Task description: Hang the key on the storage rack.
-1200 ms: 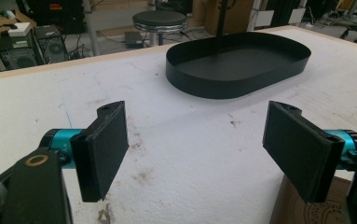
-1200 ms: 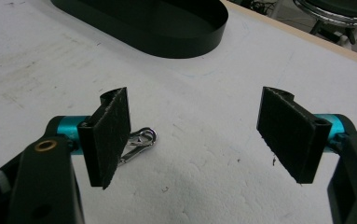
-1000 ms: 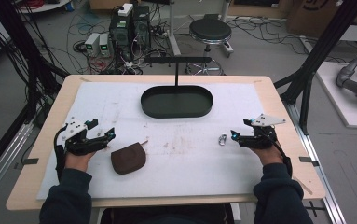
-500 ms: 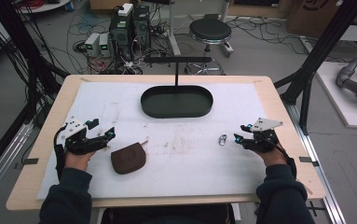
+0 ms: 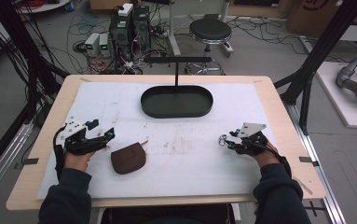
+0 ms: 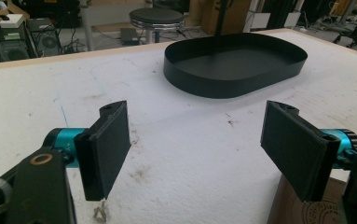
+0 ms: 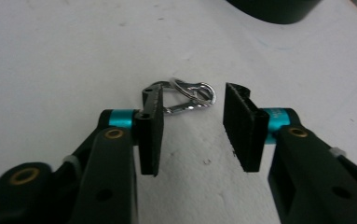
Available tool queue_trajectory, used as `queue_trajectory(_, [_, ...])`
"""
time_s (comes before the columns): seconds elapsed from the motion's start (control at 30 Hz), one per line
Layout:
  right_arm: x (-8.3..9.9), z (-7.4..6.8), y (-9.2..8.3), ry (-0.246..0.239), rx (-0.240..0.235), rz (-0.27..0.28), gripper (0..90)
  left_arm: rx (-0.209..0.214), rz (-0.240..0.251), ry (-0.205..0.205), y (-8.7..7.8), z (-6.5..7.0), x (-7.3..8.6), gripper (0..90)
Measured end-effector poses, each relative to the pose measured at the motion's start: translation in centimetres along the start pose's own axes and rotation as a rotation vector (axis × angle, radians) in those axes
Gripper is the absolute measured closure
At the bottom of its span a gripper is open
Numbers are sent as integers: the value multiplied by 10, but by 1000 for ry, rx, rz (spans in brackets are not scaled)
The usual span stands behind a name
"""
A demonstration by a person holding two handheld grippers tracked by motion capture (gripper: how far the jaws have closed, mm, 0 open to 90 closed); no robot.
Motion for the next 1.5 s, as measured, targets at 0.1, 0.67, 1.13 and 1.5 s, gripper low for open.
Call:
queue_trajectory(0.1, [-4,-4,10,-43,3,-24,685,4,-4,3,1,1,1,238])
queue_trajectory(0.67, [-7,3,24,56,12,-53,857,8,-15,1,3,3,3,239])
queue_trajectory(1.13, [-13,9,27,217,10,-102,888,8,-22,3,4,3,4,240])
queue_trajectory(1.5, [-40,12,15,295,-21,14,900,11,-22,7,5,3,5,266])
Point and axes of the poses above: each handheld gripper's, and its own axes: y roughly forward along the jaws, x roughly out of its underside, z roughly to its right, the point moved 7 cm from there along y, roughly forward along the jaws, and after that the axes turned 10 degrees about y, right-handed, at the moved point
